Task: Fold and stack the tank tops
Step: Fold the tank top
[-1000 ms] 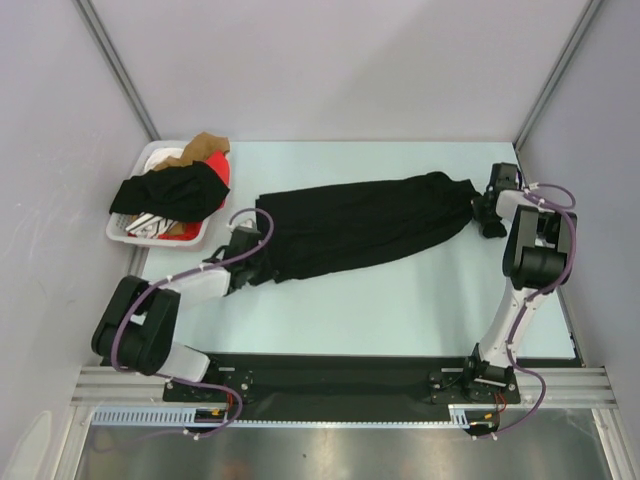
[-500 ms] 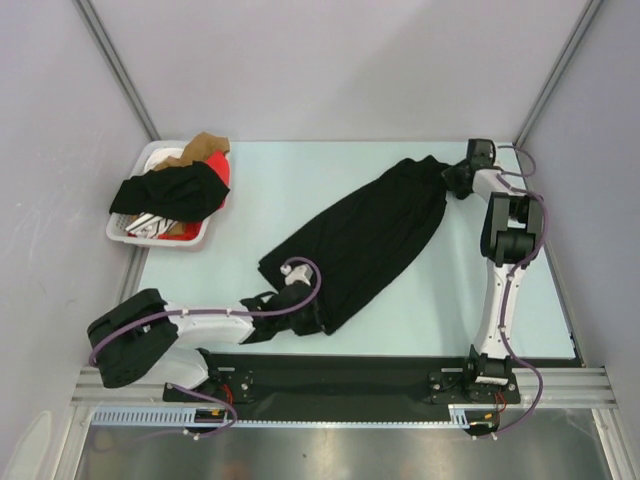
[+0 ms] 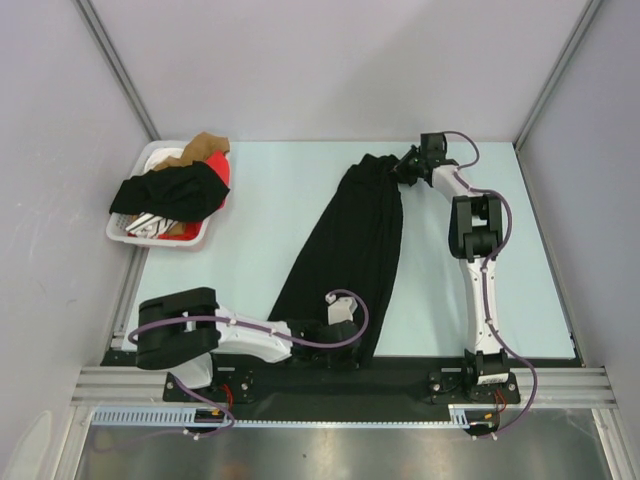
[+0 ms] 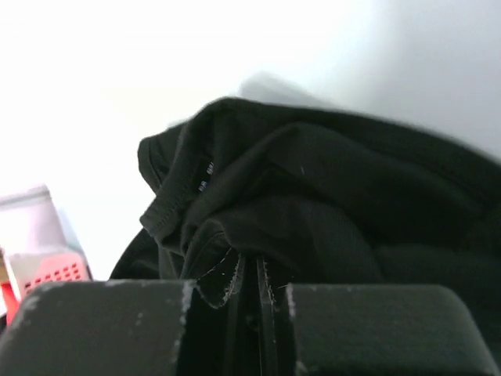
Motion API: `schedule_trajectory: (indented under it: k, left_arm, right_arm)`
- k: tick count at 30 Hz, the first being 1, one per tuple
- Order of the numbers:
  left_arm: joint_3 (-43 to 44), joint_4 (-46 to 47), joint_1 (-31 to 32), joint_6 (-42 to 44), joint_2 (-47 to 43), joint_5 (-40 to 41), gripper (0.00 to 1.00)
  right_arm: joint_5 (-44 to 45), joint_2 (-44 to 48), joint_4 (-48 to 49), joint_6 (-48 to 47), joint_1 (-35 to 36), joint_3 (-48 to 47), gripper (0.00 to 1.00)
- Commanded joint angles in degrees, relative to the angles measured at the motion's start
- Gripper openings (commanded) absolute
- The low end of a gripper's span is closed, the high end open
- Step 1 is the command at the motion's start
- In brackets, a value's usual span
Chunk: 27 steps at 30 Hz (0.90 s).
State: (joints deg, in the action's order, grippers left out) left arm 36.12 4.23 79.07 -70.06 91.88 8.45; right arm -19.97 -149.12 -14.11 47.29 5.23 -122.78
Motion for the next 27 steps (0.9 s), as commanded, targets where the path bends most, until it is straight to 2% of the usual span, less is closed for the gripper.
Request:
schedule_trajectory:
  k: [1, 3, 4, 5, 6, 9, 10, 13, 14, 16, 18, 20, 21, 23, 25, 27]
  left_arm:
    - [3.51, -0.28, 2.49, 1.59, 2.16, -1.06, 0.03]
    - [5.27, -0.62, 2.84, 2.38, 3.22, -1.85, 0.19]
    - [5.63, -0.89, 3.02, 2.47, 3.22, -1.86, 0.30]
    - [5.37, -1.24, 3.11, 2.39, 2.96, -1.07, 0.51]
    - [4.84, -1.68, 3.28, 1.43, 2.18, -0.54, 0.59]
    - [0.02, -0.63, 3.29, -0.85, -2.48, 0.95, 0.75]
    - [-1.13, -0.71, 3.29, -1.39, -4.93, 1.22, 0.77]
    - [-4.74, -1.15, 3.81, -2.36, -7.67, 1.22, 0.80]
    - [-5.44, -1.59, 4.51, -2.45, -8.63, 1.05, 0.84]
    - [-5.10, -5.44, 5.30, -2.36, -9.52, 1.04, 0.86]
    - [-3.87, -10.70, 6.27, -1.92, -11.27, 1.83, 0.88]
    - [-3.42, -13.71, 6.36, -1.48, -13.38, 2.80, 0.90]
    - [-3.51, -16.85, 6.19, -0.87, -16.00, 3.24, 0.90]
    - [-3.60, -20.03, 4.62, 0.18, -19.35, 4.12, 0.91]
    - [-3.69, -24.60, 2.77, 2.03, -24.53, 4.38, 0.91]
    - [-3.60, -28.72, 0.39, 4.22, -30.14, 5.52, 0.90]
  right_arm:
    - [-2.44, -6.34, -3.73, -1.85, 1.53, -5.51, 0.10]
    - [-3.58, -8.11, -3.91, -1.50, 2.23, -8.60, 0.11]
    - [-4.02, -9.34, -3.73, -1.15, 2.67, -10.96, 0.15]
    - [-3.94, -9.87, -3.47, -1.14, 2.76, -11.77, 0.18]
    - [-3.85, -10.05, -3.12, -1.14, 2.85, -12.30, 0.21]
    - [-3.24, -9.79, -0.66, -1.49, 2.06, -12.57, 0.34]
    - [-3.41, -9.70, 0.04, -1.76, 1.63, -12.66, 0.41]
    - [-4.03, -9.79, 1.97, -2.29, 0.66, -13.45, 0.56]
    - [-4.90, -9.87, 3.63, -2.20, 0.22, -13.45, 0.60]
    - [-5.52, -10.05, 4.79, -2.55, -0.05, -13.97, 0.66]
    - [-5.52, -10.31, 5.06, -3.16, -0.31, -15.11, 0.67]
    - [-5.26, -10.58, 4.62, -4.66, -0.49, -15.99, 0.72]
    - [-5.08, -10.58, 4.36, -5.27, -0.84, -16.52, 0.84]
    - [-3.95, -10.14, 3.04, -6.94, -1.28, -16.96, 0.93]
    - [-3.50, -8.66, 2.60, -7.73, -2.33, -16.35, 0.97]
    - [-3.15, -7.51, 2.42, -8.00, -3.30, -15.82, 0.96]
